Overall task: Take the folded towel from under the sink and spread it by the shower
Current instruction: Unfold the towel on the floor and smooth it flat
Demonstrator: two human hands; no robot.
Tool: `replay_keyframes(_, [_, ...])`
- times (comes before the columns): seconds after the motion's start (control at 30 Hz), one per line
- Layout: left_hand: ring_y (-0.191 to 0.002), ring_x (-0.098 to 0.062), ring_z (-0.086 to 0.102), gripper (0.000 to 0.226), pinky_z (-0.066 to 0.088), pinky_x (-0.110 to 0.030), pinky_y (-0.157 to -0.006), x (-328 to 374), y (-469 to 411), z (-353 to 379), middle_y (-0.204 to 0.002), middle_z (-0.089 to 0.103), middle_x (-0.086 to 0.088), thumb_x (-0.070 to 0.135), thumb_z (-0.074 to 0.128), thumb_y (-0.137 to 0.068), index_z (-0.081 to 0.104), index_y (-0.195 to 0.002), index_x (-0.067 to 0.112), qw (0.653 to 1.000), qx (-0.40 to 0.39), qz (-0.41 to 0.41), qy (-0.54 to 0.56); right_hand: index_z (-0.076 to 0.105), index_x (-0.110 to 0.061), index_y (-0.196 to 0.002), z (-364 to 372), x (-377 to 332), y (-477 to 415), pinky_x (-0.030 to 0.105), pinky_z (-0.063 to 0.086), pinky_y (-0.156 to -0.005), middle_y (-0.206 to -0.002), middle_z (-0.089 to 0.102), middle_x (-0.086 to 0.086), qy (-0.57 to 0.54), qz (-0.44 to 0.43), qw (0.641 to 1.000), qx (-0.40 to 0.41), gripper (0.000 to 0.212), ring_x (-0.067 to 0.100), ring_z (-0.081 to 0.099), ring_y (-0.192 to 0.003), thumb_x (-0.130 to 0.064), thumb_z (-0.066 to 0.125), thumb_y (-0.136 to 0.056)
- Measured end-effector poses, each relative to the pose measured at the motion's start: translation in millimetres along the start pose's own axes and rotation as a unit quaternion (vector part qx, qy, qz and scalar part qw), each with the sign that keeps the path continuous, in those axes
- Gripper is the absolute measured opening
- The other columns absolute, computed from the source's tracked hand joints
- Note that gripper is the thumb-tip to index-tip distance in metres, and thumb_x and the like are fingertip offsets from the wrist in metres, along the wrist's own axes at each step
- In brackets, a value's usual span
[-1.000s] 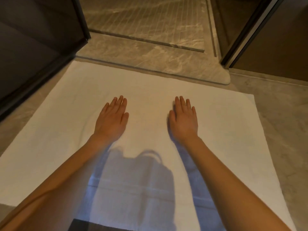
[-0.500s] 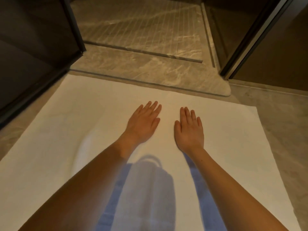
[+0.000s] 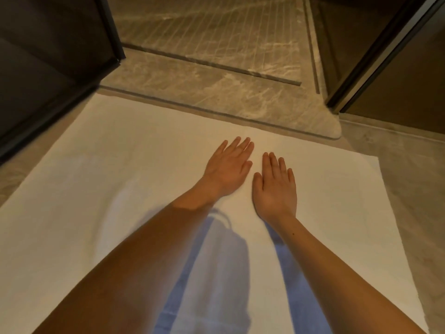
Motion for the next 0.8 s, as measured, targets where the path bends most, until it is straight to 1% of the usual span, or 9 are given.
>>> replay_keyframes(0.1, [-0.149, -0.016, 0.006, 0.054, 0.002, -0.035, -0.12, -55.0, 14.2, -13.8, -0.162, 0.012, 0.0, 0.034, 0.021, -0.103, 0.015, -0.154, 0.018, 0.999, 0.022, -0.031, -0.017, 0.004, -0.017, -0.157, 1.1, 1.4, 1.2, 0.038, 0.0, -0.122, -0.164, 0.003, -0.001, 0.004, -0.005, 1.0, 0.001, 0.06, 0.017, -0.003, -0.151, -0.038, 0.013, -0.101])
replay_keyframes(0.23, [-0.149, -0.014, 0.003, 0.055, 0.002, -0.034, -0.119, -177.2, 64.2, -44.0, -0.163, 0.006, 0.001, 0.035, 0.016, -0.103, 0.01, -0.155, 0.018, 0.988, 0.036, -0.145, -0.036, 0.007, -0.016, -0.156, 0.1, 3.7, 0.0, 0.04, 0.003, -0.123, -0.164, 0.006, 0.0, 0.004, -0.013, 1.0, 0.009, 0.059, 0.019, 0.0, -0.151, -0.038, 0.013, -0.101])
replay_keyframes(0.33, [-0.148, -0.011, -0.004, 0.056, -0.001, -0.034, -0.119, -216.6, 77.9, -52.6, -0.163, -0.003, 0.004, 0.039, 0.012, -0.103, 0.0, -0.154, 0.021, 0.985, -0.039, -0.149, -0.079, 0.008, -0.016, -0.156, 1.6, 1.0, 1.2, 0.04, 0.004, -0.122, -0.164, 0.007, 0.001, 0.009, -0.011, 1.0, 0.002, 0.059, 0.02, 0.002, -0.151, -0.038, 0.014, -0.102])
replay_keyframes(0.4, [-0.149, -0.014, -0.004, 0.057, 0.0, -0.036, -0.119, -208.9, 70.6, -56.2, -0.163, -0.005, 0.002, 0.038, 0.012, -0.103, -0.002, -0.154, 0.019, 0.98, -0.071, -0.16, -0.095, 0.007, -0.016, -0.157, -0.6, -1.6, 2.7, 0.04, 0.003, -0.122, -0.164, 0.005, 0.001, 0.011, -0.008, 1.0, -0.01, 0.059, 0.02, 0.0, -0.151, -0.037, 0.014, -0.102])
replay_keyframes(0.47, [-0.149, -0.017, -0.002, 0.057, 0.0, -0.037, -0.119, -179.4, 68.6, -62.0, -0.163, -0.004, -0.001, 0.036, 0.013, -0.103, -0.001, -0.154, 0.015, 0.984, -0.045, -0.16, -0.069, 0.006, -0.015, -0.156, -4.1, -4.2, 2.6, 0.041, 0.003, -0.122, -0.164, 0.004, 0.002, 0.018, -0.005, 1.0, -0.021, 0.059, 0.021, 0.0, -0.151, -0.036, 0.016, -0.102])
replay_keyframes(0.57, [-0.149, -0.017, 0.001, 0.057, 0.0, -0.037, -0.12, -98.2, 94.5, -48.3, -0.163, 0.003, -0.002, 0.035, 0.016, -0.103, 0.004, -0.154, 0.014, 0.997, 0.009, -0.066, -0.047, 0.008, -0.01, -0.156, -12.5, -6.6, 5.6, 0.043, 0.003, -0.122, -0.164, 0.007, 0.006, -0.005, 0.022, 0.999, -0.024, 0.06, 0.024, 0.002, -0.151, -0.034, 0.022, -0.102])
replay_keyframes(0.63, [-0.149, -0.018, 0.005, 0.057, -0.002, -0.037, -0.12, -56.7, 120.8, -32.0, -0.162, 0.009, -0.004, 0.035, 0.02, -0.102, 0.01, -0.154, 0.013, 0.998, 0.026, -0.017, -0.06, 0.013, -0.007, -0.155, -17.5, -37.6, 12.0, 0.043, 0.003, -0.122, -0.163, 0.012, 0.009, -0.042, -0.004, 0.999, 0.009, 0.06, 0.027, 0.005, -0.15, -0.033, 0.025, -0.102])
replay_keyframes(0.73, [-0.149, -0.018, 0.006, 0.055, -0.008, -0.033, -0.118, -53.3, 141.1, -16.6, -0.162, 0.012, -0.005, 0.031, 0.025, -0.103, 0.014, -0.153, 0.011, 0.997, 0.02, -0.051, -0.051, 0.014, -0.009, -0.155, 3.1, -116.1, 32.7, 0.039, 0.002, -0.121, -0.163, 0.012, 0.007, -0.053, -0.093, 0.994, -0.005, 0.058, 0.024, 0.005, -0.151, -0.033, 0.02, -0.103])
replay_keyframes(0.8, [-0.149, -0.016, 0.007, 0.054, -0.009, -0.03, -0.117, -70.0, 150.6, -21.6, -0.162, 0.013, -0.005, 0.029, 0.026, -0.103, 0.016, -0.153, 0.011, 0.995, 0.034, -0.09, -0.032, 0.008, -0.013, -0.156, 20.7, -139.7, 41.5, 0.039, 0.0, -0.122, -0.164, 0.007, 0.003, -0.039, -0.101, 0.994, -0.026, 0.057, 0.021, 0.001, -0.151, -0.033, 0.017, -0.103])
Point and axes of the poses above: each hand's wrist, its own y-axis away from the middle knuckle, its own z-axis out of the palm, x = y × z, the point moved 10 cm from there along -y, towards the middle knuckle
